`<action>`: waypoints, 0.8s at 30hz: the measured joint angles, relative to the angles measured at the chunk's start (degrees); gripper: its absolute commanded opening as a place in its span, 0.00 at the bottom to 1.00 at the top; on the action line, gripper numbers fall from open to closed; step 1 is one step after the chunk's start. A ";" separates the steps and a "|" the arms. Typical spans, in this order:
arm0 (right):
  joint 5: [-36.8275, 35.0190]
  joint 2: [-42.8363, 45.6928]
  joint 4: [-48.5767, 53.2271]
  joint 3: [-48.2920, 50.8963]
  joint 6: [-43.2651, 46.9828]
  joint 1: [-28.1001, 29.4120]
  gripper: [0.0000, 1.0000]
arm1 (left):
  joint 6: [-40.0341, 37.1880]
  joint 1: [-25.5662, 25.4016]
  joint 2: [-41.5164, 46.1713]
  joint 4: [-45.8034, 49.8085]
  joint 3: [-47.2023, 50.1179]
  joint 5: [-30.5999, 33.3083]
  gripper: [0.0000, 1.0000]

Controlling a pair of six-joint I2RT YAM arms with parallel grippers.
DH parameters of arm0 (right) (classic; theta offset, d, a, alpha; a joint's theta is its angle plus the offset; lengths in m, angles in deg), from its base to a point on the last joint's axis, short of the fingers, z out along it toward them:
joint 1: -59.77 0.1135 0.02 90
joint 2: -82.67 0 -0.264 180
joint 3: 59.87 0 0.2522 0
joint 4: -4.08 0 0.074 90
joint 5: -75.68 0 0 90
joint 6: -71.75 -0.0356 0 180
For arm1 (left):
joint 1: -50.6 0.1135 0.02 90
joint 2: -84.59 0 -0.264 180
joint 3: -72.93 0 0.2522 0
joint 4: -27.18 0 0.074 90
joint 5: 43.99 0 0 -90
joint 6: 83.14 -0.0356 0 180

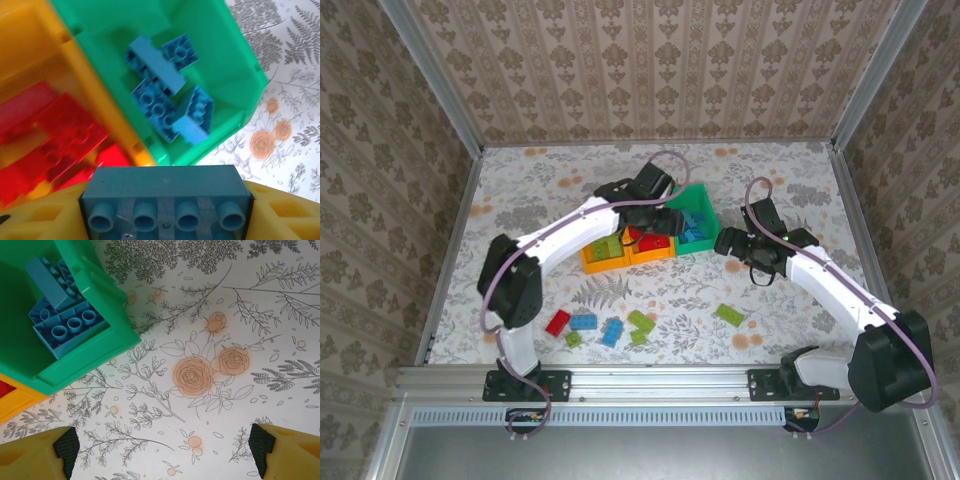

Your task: Sort the legos into containers by color

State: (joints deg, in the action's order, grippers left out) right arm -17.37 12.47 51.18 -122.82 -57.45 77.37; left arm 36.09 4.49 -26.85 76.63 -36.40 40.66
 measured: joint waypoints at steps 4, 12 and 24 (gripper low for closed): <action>0.48 1.84 -0.15 2.82 0.02 0.00 0.91 | -0.63 0.02 -6.45 -0.33 -6.84 -3.19 0.57; 1.86 3.17 2.97 5.25 -0.55 0.17 0.89 | -0.50 1.07 -13.31 -1.29 -14.40 -7.37 0.63; 4.63 5.35 6.16 12.74 -12.09 8.76 0.93 | 1.20 2.21 -14.95 -2.34 -15.74 -8.46 1.00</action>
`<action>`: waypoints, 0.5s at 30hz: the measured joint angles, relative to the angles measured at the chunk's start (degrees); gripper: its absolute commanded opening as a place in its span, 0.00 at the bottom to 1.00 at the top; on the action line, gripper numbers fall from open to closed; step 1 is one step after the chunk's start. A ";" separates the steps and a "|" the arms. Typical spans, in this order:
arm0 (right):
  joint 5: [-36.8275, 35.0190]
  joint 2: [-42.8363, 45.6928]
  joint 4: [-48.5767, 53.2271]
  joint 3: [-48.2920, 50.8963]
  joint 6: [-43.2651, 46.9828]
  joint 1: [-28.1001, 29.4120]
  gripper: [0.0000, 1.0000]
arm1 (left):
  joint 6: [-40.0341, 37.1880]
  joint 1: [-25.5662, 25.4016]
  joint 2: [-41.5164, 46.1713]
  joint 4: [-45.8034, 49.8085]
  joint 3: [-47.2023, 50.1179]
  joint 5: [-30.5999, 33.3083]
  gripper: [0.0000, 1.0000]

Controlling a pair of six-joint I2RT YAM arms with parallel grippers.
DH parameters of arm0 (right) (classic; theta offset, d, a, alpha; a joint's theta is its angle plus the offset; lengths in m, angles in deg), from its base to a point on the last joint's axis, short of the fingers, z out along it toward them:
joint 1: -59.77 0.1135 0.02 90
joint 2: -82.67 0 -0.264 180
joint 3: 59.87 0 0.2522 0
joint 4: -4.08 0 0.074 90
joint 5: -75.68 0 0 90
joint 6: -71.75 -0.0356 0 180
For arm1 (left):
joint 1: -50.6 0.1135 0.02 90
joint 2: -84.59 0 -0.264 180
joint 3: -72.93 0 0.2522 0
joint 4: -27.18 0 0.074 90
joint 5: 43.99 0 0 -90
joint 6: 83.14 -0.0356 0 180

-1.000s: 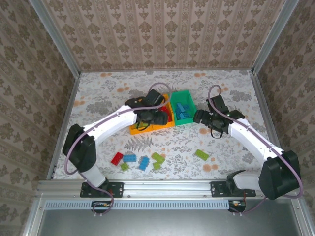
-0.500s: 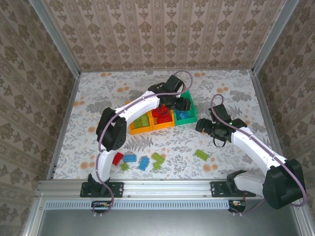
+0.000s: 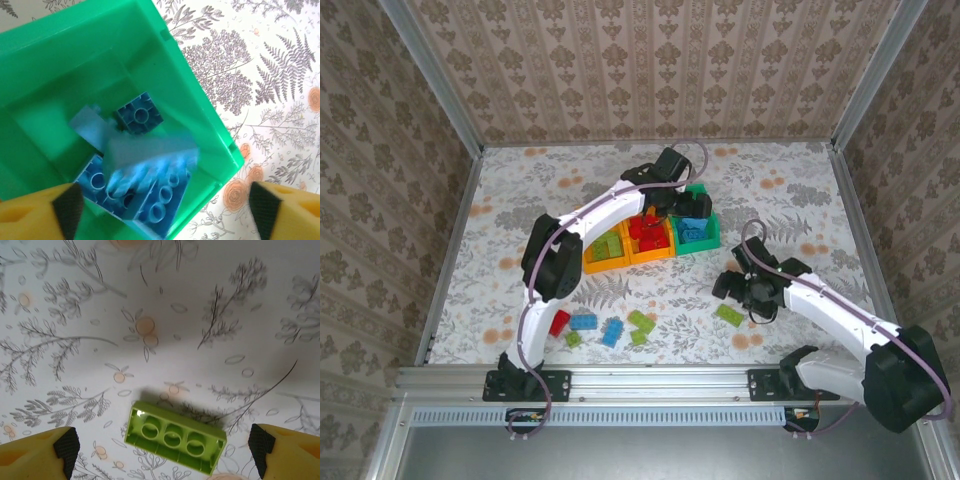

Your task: Sort the legos into containers by color

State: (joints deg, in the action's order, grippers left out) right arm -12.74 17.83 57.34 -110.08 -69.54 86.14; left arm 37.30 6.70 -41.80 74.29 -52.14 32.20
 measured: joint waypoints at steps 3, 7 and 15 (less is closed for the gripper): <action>0.20 -0.04 -0.02 0.44 -2.80 2.93 0.95 | -0.09 -0.15 0.59 -2.43 1.62 0.17 1.00; -0.04 -0.39 0.00 0.44 -5.92 6.56 0.96 | -0.07 -0.26 3.54 -4.98 6.16 0.70 1.00; -0.33 -1.99 -0.17 1.86 -9.38 7.69 0.95 | -0.11 -0.24 6.40 -6.82 8.83 2.08 1.00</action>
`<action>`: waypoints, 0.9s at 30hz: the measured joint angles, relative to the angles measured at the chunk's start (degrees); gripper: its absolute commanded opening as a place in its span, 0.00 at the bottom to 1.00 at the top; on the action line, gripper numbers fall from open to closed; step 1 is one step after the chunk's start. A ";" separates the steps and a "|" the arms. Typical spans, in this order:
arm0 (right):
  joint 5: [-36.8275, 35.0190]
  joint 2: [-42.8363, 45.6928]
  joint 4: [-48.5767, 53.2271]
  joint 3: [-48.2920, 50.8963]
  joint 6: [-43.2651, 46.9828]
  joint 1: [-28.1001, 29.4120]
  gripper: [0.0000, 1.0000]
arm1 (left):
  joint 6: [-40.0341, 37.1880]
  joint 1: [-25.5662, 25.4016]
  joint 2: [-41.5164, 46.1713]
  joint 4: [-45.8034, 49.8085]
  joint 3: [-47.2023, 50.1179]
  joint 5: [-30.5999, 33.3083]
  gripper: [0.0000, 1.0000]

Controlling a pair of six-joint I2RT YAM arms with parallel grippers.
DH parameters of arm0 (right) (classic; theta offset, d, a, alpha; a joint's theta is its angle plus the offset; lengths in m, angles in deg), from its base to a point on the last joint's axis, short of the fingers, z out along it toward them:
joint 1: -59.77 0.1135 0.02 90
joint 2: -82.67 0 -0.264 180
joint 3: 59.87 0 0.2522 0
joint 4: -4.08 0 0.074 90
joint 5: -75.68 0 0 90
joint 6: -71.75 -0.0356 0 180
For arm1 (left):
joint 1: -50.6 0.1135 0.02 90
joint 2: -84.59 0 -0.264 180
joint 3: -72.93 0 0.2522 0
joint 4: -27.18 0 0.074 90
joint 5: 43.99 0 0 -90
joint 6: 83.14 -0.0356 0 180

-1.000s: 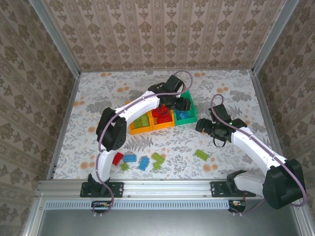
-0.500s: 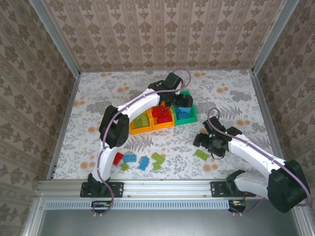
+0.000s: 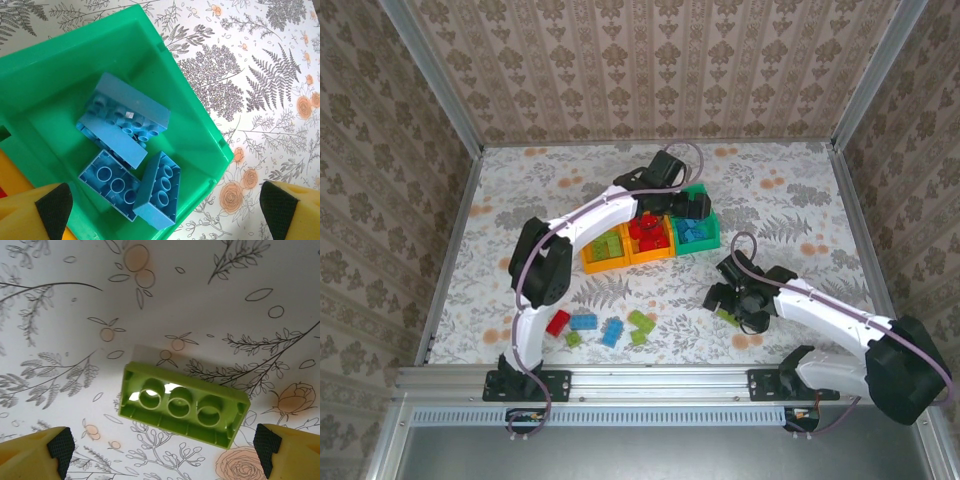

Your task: Sort the legos into containers by color

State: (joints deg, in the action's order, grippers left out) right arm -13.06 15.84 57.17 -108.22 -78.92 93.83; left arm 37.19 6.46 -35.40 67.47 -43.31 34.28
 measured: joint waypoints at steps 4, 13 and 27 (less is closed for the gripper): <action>-0.04 -1.25 0.00 0.00 -0.02 0.00 0.95 | 0.00 -0.02 0.96 -0.46 1.55 0.15 1.00; -1.01 -4.55 -0.24 0.22 -0.13 0.00 0.93 | 0.00 0.04 1.27 -0.92 3.78 0.57 1.00; -3.39 -14.84 3.26 -5.33 2.78 0.42 0.67 | -0.15 1.25 11.26 -4.81 13.33 5.75 1.00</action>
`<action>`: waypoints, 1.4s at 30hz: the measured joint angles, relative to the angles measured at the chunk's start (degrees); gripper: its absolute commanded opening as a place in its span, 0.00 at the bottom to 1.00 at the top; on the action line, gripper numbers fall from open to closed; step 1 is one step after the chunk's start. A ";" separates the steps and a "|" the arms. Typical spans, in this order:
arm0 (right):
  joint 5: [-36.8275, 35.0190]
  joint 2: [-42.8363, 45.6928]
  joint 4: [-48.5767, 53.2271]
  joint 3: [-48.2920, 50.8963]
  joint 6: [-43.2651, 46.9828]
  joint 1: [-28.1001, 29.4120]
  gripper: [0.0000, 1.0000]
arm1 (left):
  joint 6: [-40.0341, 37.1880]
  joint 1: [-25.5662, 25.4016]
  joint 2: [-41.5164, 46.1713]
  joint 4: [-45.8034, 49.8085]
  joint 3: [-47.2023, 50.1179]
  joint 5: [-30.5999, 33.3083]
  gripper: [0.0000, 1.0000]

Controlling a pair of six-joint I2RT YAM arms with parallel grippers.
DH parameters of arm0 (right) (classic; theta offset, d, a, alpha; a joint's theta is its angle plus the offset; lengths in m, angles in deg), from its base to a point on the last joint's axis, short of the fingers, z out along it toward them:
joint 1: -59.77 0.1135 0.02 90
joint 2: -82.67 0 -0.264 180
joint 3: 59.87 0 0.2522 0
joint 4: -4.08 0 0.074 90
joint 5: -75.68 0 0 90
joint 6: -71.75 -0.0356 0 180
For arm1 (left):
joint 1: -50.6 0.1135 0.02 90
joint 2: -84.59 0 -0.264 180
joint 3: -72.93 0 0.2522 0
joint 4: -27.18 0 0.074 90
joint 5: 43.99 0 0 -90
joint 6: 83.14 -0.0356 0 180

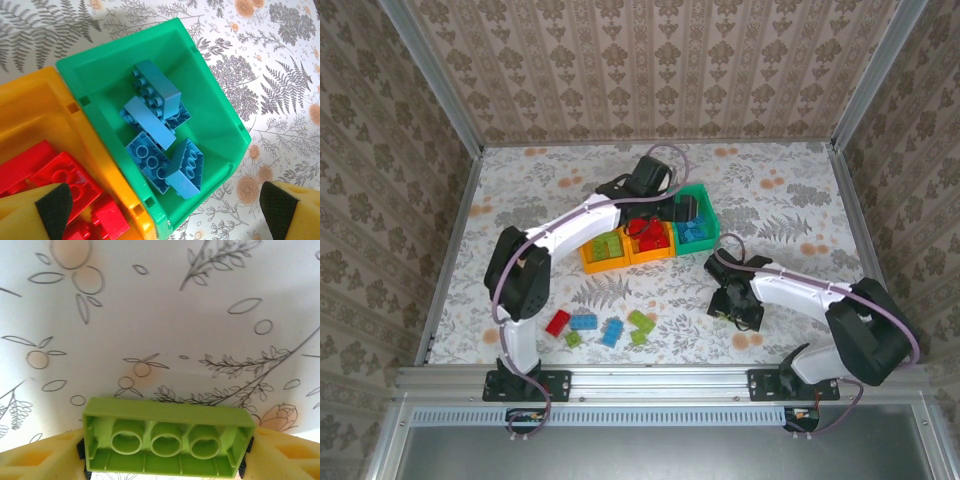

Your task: Sort the legos into containers by color

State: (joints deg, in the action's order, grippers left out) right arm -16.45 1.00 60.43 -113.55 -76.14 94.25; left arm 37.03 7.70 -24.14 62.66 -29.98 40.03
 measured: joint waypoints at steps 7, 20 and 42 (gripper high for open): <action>-2.34 -4.63 -0.44 -5.35 3.48 1.44 0.63 | -0.04 2.01 4.02 -0.79 5.68 2.27 1.00; 1.88 -14.34 -9.90 -30.01 12.39 5.11 0.63 | 1.31 10.16 21.03 -0.59 22.36 9.92 1.00; 19.32 -40.15 -16.22 -61.37 15.69 6.54 0.69 | 5.46 20.61 43.78 17.75 48.48 11.63 1.00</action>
State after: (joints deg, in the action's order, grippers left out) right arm 2.87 -39.15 44.21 -174.93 -60.45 100.78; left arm 42.50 28.32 19.64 80.41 18.50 51.66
